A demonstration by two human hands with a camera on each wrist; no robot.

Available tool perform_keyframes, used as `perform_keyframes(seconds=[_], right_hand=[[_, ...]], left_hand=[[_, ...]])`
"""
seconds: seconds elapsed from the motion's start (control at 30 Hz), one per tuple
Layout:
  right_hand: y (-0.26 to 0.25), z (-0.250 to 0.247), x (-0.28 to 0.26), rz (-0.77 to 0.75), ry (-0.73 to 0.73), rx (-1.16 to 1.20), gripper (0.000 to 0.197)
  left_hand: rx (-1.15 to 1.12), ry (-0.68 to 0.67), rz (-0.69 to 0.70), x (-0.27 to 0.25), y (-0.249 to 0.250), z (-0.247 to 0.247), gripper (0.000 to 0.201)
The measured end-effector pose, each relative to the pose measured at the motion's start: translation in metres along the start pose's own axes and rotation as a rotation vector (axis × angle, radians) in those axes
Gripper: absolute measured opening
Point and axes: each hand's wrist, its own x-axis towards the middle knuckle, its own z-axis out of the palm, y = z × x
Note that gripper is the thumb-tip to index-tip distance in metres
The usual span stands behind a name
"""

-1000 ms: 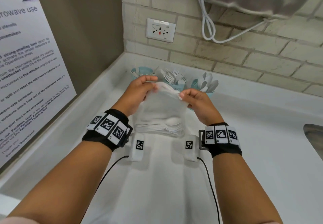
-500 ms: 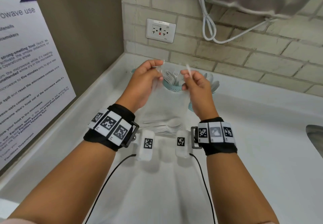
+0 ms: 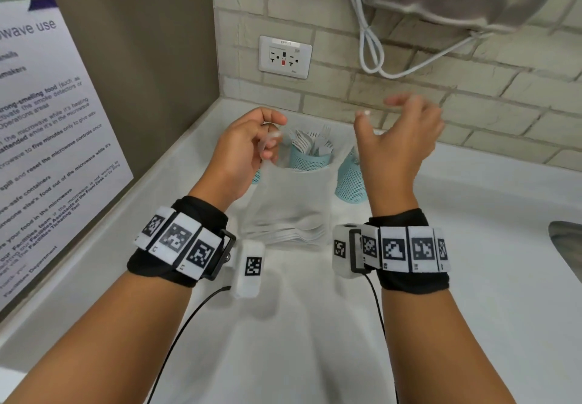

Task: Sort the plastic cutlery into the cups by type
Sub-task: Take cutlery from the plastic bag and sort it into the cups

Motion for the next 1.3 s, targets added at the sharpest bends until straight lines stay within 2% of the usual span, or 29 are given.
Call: perform_keyframes(seconds=[0.03,0.07,0.1,0.13,0.2,0.23,0.27,0.3,0.37,0.43,0.5,0.57,0.63,0.73,0.87,0.93,1.0,1.1,1.17,1.3], right_hand=[[-0.007,-0.001,-0.003,-0.121,0.099,0.072,0.029],[-0.012,-0.001,-0.005,-0.255,0.088,0.156,0.023],[-0.018,0.0,-0.009,-0.36,-0.056,0.235,0.013],[-0.021,0.002,-0.013,-0.403,-0.298,0.249,0.009],[-0.02,0.011,-0.02,-0.393,-0.798,0.055,0.023],[-0.016,0.015,-0.024,-0.375,-0.954,-0.078,0.029],[-0.011,0.019,-0.028,-0.361,-1.029,-0.189,0.032],[-0.007,0.021,-0.031,-0.35,-1.047,-0.254,0.032],[-0.002,0.023,-0.036,-0.282,-1.036,-0.234,0.03],[-0.001,0.023,-0.04,-0.251,-0.974,-0.183,0.028],[0.0,0.024,-0.041,-0.262,-0.86,-0.165,0.026],[0.003,0.022,-0.04,-0.267,-0.775,-0.138,0.021],[0.007,0.022,-0.037,-0.283,-0.765,-0.106,0.015],[0.011,0.022,-0.036,-0.34,-0.844,-0.093,0.01],[0.01,0.023,-0.039,-0.309,-0.894,-0.04,0.035],[0.009,0.024,-0.042,-0.283,-0.886,-0.025,0.04],[0.009,0.025,-0.044,-0.279,-0.872,-0.099,0.038],[0.015,0.027,-0.045,-0.247,-0.807,-0.257,0.026],[0.023,0.026,-0.044,-0.187,-0.787,-0.328,0.021],[0.04,0.024,-0.039,0.004,-0.844,-0.323,0.027]], left_hand=[[0.022,-0.011,0.006,0.0,0.001,0.001,0.024],[0.042,-0.019,0.014,-0.001,0.002,0.003,0.025],[0.062,-0.026,0.023,-0.001,0.003,0.005,0.025],[0.086,-0.031,0.029,-0.001,0.004,0.006,0.025],[0.128,-0.024,0.032,-0.003,0.006,0.008,0.029],[0.14,-0.015,0.028,-0.004,0.006,0.008,0.034],[0.152,-0.004,0.022,-0.005,0.006,0.007,0.036],[0.168,0.008,0.015,-0.006,0.007,0.006,0.036],[0.287,0.043,0.009,-0.006,0.008,0.004,0.034],[0.571,0.075,0.01,-0.005,0.008,0.003,0.025],[0.905,0.036,-0.014,-0.004,0.005,0.0,0.012],[1.233,-0.06,-0.142,-0.005,-0.001,-0.004,0.025],[1.421,-0.135,-0.278,-0.005,-0.007,-0.008,0.038],[1.449,-0.128,-0.324,-0.007,-0.008,-0.008,0.03],[1.359,-0.063,-0.28,-0.01,-0.006,-0.005,0.02],[1.298,-0.018,-0.257,-0.01,-0.007,-0.005,0.02],[1.247,0.023,-0.228,-0.011,-0.011,-0.008,0.025],[1.247,0.061,-0.221,-0.014,-0.014,-0.013,0.016],[1.202,0.05,-0.259,-0.015,-0.014,-0.022,0.012],[1.091,-0.026,-0.318,-0.017,-0.017,-0.038,0.009]])
